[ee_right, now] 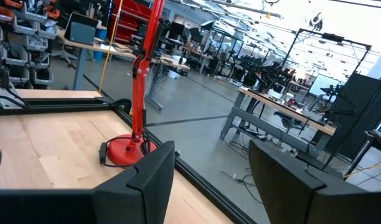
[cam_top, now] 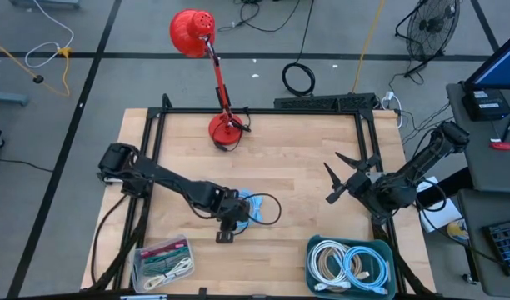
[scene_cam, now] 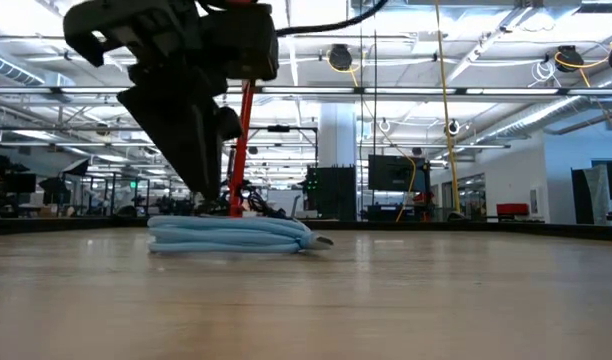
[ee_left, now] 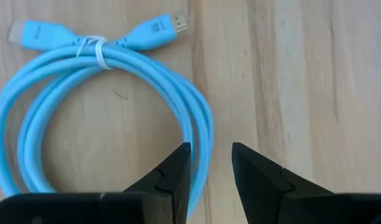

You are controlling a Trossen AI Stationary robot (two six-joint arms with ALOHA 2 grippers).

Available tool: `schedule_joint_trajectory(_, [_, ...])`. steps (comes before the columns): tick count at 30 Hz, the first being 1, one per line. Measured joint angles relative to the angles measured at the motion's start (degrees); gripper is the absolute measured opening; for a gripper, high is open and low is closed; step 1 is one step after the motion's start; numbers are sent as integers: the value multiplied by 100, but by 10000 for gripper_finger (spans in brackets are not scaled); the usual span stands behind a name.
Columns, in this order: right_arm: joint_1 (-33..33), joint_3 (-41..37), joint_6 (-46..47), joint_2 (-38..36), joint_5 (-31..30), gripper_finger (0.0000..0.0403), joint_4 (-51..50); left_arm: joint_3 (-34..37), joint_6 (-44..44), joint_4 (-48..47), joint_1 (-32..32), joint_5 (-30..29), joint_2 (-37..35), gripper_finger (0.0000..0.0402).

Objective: Pick & Place USB Port
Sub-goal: Put the blue charger cable into the blue bin

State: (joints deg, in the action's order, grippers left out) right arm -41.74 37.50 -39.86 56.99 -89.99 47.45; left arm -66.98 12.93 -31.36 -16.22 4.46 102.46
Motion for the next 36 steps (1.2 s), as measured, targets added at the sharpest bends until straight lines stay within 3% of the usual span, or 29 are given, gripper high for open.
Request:
schedule_joint_trajectory(6, [0,0,12,0,2,196,4,-6,74,-196,-73,-344,84,118])
schedule_joint_trajectory(12, [2,0,5,0,1,196,1,-8,66,-164,-71,-202,215,121])
schedule_joint_trajectory(24, [2,2,-1,0,0,196,-9,-3,216,-175,-71,-157,548,208])
schedule_joint_trajectory(36, [2,2,-4,0,1,196,-12,-11,289,-154,-79,-163,624,214])
